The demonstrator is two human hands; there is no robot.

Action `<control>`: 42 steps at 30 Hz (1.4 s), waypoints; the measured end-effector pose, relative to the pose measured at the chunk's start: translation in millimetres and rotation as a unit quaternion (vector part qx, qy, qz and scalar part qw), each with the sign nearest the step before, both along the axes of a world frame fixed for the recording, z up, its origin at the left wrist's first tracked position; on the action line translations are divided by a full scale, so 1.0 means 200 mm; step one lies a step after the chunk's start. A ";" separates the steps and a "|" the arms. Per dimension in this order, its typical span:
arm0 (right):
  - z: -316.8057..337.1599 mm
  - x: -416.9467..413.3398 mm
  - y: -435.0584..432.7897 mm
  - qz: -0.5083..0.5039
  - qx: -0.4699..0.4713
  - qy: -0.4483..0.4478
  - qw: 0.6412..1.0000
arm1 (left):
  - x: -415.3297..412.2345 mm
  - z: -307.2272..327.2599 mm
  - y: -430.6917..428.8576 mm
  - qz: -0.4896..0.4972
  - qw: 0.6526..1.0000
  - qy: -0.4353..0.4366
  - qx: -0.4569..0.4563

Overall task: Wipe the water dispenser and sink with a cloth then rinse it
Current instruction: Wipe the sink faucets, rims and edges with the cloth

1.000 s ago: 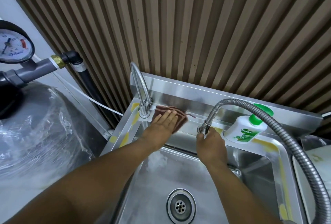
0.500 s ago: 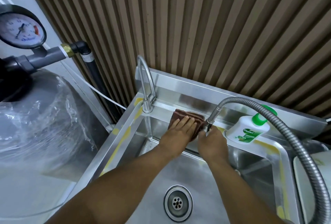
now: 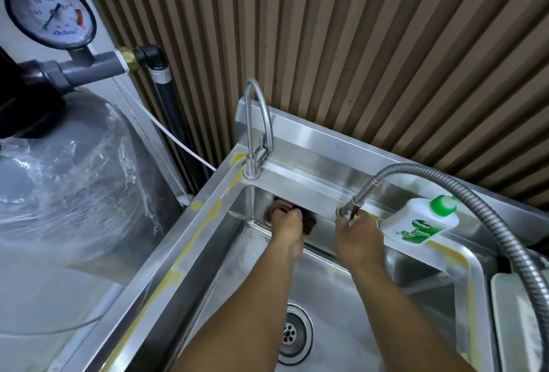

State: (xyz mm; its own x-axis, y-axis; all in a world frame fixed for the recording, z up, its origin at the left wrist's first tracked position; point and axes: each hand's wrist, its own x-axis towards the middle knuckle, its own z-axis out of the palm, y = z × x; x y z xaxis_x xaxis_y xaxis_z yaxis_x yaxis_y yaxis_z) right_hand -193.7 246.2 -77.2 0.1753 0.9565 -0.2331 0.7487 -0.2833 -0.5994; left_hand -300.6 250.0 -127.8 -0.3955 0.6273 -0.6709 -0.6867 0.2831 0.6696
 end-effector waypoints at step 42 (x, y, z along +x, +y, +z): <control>0.00 0.00 0.03 -0.010 -0.008 0.009 1.000 | -0.36 0.00 0.06 -0.020 0.999 0.043 -0.021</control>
